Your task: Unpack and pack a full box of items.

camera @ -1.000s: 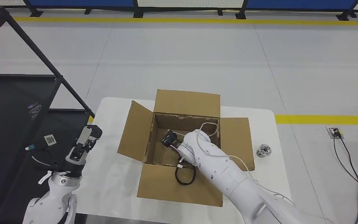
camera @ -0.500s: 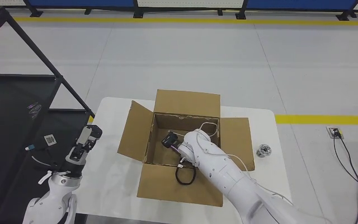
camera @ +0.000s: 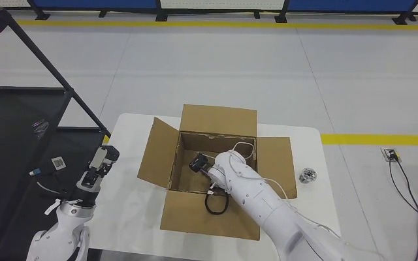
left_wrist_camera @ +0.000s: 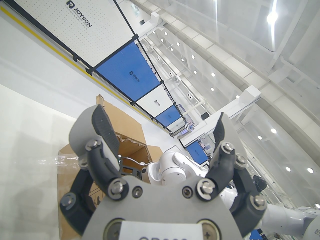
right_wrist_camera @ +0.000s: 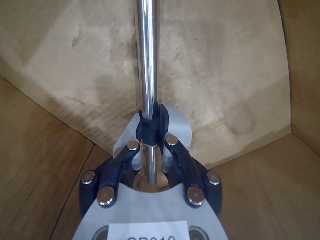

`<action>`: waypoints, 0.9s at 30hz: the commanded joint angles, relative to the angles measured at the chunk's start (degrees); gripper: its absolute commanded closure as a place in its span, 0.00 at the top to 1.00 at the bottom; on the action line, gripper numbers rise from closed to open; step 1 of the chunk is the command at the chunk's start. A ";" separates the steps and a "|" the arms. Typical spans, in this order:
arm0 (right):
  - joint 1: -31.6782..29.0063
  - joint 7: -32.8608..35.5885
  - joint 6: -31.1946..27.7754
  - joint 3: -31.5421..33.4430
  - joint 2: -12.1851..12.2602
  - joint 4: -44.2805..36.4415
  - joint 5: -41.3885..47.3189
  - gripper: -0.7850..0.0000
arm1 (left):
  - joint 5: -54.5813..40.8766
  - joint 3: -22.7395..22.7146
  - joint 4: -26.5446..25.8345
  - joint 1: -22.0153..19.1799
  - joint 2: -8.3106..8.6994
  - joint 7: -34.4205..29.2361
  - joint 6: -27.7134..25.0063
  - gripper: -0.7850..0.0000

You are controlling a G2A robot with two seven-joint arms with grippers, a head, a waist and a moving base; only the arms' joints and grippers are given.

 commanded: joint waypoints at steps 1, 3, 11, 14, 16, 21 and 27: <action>0.04 -0.55 0.01 0.44 0.13 -0.33 0.07 0.00 | 0.00 0.00 0.00 0.00 0.00 0.00 0.00 1.00; -0.13 -0.60 0.17 0.74 0.37 -1.17 -0.28 0.00 | 0.00 0.00 0.00 0.00 0.00 0.00 0.00 1.00; -3.74 -1.31 3.82 4.03 3.57 -11.17 -3.38 0.00 | 0.00 0.00 0.00 0.00 0.00 0.00 0.00 1.00; -7.41 -0.86 7.09 6.69 5.92 -19.67 -6.37 0.00 | 0.00 0.00 0.00 0.00 0.00 0.00 0.00 1.00; -10.91 0.39 10.67 9.28 7.80 -27.17 -9.39 0.00 | 0.00 0.00 0.00 0.00 0.00 0.00 0.00 1.00; -23.30 4.79 12.94 17.01 12.55 -51.04 -18.58 0.00 | 0.00 0.00 0.00 0.00 0.00 0.00 0.00 1.00; -36.11 1.74 10.05 25.60 15.81 -71.23 -24.73 0.00 | 0.00 0.00 0.00 0.00 0.00 0.00 0.00 1.00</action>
